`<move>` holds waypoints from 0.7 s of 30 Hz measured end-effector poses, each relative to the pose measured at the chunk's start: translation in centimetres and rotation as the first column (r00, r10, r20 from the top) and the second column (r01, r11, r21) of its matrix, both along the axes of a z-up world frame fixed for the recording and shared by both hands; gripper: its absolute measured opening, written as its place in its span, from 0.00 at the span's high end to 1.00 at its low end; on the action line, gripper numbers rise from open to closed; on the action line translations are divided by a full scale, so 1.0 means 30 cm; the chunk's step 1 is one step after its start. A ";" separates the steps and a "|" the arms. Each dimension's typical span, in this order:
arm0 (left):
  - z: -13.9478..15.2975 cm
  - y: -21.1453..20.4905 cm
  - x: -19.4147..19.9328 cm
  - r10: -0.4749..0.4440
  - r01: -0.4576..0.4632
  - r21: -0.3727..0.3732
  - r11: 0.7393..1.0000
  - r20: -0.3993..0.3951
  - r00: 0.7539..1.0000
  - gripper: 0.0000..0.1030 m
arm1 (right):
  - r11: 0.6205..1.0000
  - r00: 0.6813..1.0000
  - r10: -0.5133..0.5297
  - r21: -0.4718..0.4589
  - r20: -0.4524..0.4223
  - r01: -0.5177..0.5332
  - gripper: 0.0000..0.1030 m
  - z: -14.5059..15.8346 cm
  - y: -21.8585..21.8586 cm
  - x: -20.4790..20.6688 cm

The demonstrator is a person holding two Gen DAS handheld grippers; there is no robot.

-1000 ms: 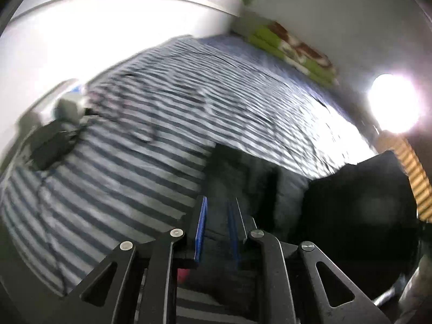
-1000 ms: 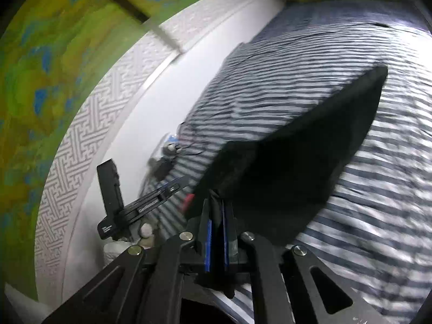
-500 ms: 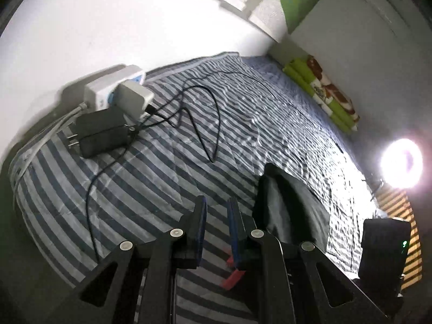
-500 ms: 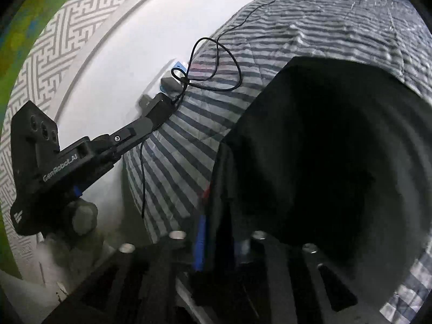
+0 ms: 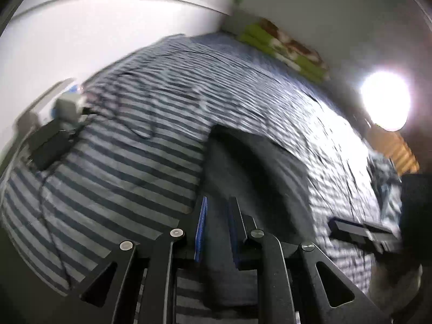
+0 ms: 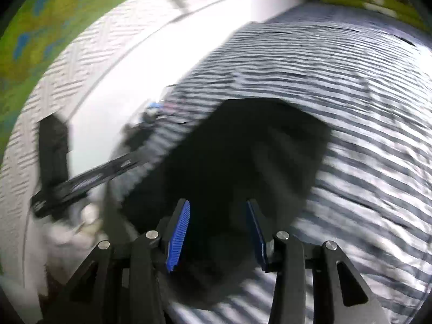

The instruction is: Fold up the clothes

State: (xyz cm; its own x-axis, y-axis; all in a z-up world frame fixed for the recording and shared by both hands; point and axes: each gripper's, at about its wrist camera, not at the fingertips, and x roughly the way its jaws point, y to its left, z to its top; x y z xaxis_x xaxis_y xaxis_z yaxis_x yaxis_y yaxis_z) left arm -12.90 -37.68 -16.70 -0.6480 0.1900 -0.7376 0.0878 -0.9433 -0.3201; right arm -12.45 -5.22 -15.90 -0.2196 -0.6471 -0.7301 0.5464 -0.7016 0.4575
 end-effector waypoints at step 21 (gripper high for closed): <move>-0.067 0.014 -0.020 -0.003 0.009 -0.035 0.999 0.164 0.986 0.25 | 0.998 0.989 -0.050 0.048 0.137 0.044 0.60 -0.170 0.107 -0.058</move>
State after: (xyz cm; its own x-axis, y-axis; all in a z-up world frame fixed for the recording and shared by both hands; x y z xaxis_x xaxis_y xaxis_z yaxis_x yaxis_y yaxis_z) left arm -13.49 -37.26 -18.70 -0.5165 0.1651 -0.8402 0.1304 -0.9546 -0.2677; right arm -14.20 -2.01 -21.02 -0.1439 -0.6044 -0.7836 0.4464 -0.7463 0.4936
